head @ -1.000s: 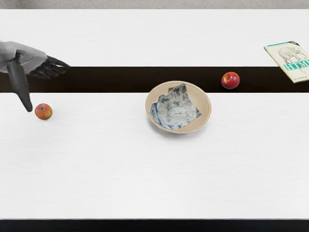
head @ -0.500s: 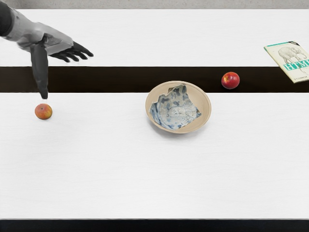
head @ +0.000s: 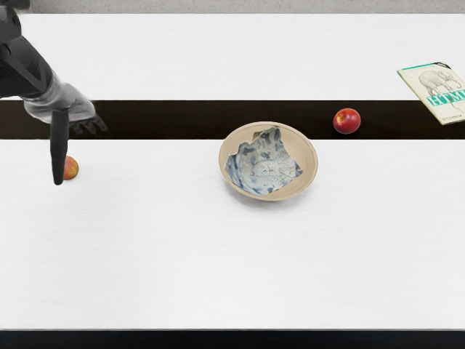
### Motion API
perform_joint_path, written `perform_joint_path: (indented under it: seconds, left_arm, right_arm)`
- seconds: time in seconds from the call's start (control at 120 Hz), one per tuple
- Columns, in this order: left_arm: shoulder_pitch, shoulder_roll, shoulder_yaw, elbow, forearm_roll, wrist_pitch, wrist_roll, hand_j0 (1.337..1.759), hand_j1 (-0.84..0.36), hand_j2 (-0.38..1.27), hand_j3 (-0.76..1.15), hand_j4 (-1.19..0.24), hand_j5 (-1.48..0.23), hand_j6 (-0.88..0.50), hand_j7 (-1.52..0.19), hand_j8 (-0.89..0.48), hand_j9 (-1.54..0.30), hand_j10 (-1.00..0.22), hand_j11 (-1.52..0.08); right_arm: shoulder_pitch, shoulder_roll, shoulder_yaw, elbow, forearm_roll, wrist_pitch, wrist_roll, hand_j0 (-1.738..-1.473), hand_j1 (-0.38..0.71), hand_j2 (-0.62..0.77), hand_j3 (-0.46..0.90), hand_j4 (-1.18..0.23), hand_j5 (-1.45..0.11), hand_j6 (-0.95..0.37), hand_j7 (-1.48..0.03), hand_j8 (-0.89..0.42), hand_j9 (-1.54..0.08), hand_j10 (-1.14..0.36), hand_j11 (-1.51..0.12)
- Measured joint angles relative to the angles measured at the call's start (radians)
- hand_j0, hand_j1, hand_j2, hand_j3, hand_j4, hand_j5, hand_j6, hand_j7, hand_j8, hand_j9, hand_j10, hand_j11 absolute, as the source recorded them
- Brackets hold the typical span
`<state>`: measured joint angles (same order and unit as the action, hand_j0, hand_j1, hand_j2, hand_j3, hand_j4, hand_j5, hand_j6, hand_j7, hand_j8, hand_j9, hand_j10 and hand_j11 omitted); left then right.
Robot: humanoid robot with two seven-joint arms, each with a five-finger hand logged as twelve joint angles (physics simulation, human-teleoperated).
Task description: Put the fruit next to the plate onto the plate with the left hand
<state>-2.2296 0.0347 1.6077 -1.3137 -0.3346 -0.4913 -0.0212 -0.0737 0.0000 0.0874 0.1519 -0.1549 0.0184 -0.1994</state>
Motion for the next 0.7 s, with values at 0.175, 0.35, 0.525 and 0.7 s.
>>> perform_joint_path:
  seconds: [0.175,0.35,0.525,0.7]
  left_arm:
    - [0.098,-0.033,0.039,-0.02,-0.238,0.317,0.112,1.658,0.35,0.0,0.0,0.0,0.0,0.0,0.0,0.0,0.0,0.0,0.0]
    - [0.147,-0.035,0.024,-0.023,-0.29,0.473,0.16,1.658,0.34,0.0,0.0,-0.01,-0.01,-0.01,-0.01,-0.01,-0.01,-0.01,-0.01]
    - [0.222,-0.035,-0.018,-0.02,-0.29,0.557,0.168,1.658,0.23,0.02,0.0,-0.1,-0.13,-0.1,-0.13,-0.1,-0.13,-0.1,-0.13]
    - [0.268,-0.035,-0.031,-0.013,-0.294,0.676,0.168,1.658,0.17,0.03,0.0,-0.15,-0.19,-0.15,-0.19,-0.15,-0.19,-0.15,-0.19]
  right_arm:
    - [0.0,0.0,0.0,0.0,0.0,0.0,0.0,-1.658,-0.32,0.0,0.0,-0.02,-0.03,-0.02,-0.03,-0.02,-0.03,-0.02,-0.03]
    - [0.0,0.0,0.0,0.0,0.0,0.0,0.0,-1.658,-0.32,0.0,0.0,-0.02,-0.03,-0.02,-0.03,-0.02,-0.03,-0.02,-0.03]
    - [0.0,0.0,0.0,0.0,0.0,0.0,0.0,-1.658,-0.32,0.0,0.0,-0.02,-0.03,-0.02,-0.03,-0.02,-0.03,-0.02,-0.03]
    - [0.0,0.0,0.0,0.0,0.0,0.0,0.0,-1.658,-0.32,0.0,0.0,-0.02,-0.03,-0.02,-0.03,-0.02,-0.03,-0.02,-0.03]
